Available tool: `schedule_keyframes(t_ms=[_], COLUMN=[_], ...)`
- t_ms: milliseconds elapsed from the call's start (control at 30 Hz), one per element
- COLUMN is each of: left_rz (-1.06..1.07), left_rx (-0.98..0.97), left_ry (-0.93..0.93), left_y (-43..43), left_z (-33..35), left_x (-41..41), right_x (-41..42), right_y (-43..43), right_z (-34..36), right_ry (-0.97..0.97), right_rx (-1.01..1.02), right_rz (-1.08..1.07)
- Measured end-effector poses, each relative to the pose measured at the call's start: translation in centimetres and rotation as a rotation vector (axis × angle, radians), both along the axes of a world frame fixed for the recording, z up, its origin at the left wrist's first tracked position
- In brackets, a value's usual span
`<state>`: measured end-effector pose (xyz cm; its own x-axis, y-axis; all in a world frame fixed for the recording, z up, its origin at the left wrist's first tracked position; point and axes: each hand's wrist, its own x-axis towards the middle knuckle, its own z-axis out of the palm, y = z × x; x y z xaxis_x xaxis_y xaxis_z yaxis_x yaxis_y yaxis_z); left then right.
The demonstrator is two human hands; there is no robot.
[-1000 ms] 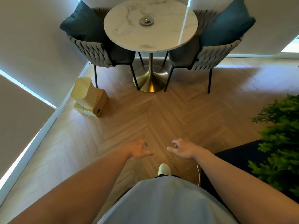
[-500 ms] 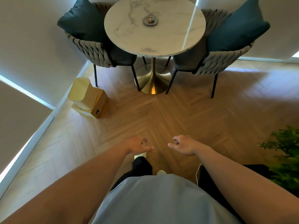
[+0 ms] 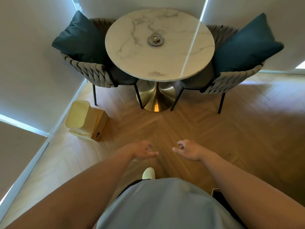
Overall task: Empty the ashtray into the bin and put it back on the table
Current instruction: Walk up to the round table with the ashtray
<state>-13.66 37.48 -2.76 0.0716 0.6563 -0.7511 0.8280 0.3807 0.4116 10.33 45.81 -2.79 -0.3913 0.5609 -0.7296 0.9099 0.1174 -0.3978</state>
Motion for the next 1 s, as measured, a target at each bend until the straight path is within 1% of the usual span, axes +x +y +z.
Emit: schedule_keyframes(t_ms=[167,500,900,1000], left_rz=[-0.052,-0.049,0.083,0.124], left_rx=[0.028,0.027,-0.008,0.014], left_ry=[0.012,-0.003,0.026,0.027], left_y=[3.3,9.4,19.2,21.8], left_z=[-0.1,-0.8,-0.5,-0.3], left_x=[-2.9,-5.0,-6.0,-5.6], right_x=[-2.8,-5.1,-5.7,-5.4], right_y=[2.7,9.4,20.9,23.6], right_z=[0.2,0.0,0.0,0.2], right_ry=[0.011,0.009,-0.023,-0.024], right_rx=[-0.032,-0.034,-0.059,-0.058], right_rz=[-0.027,-0.013,0.077,0.117])
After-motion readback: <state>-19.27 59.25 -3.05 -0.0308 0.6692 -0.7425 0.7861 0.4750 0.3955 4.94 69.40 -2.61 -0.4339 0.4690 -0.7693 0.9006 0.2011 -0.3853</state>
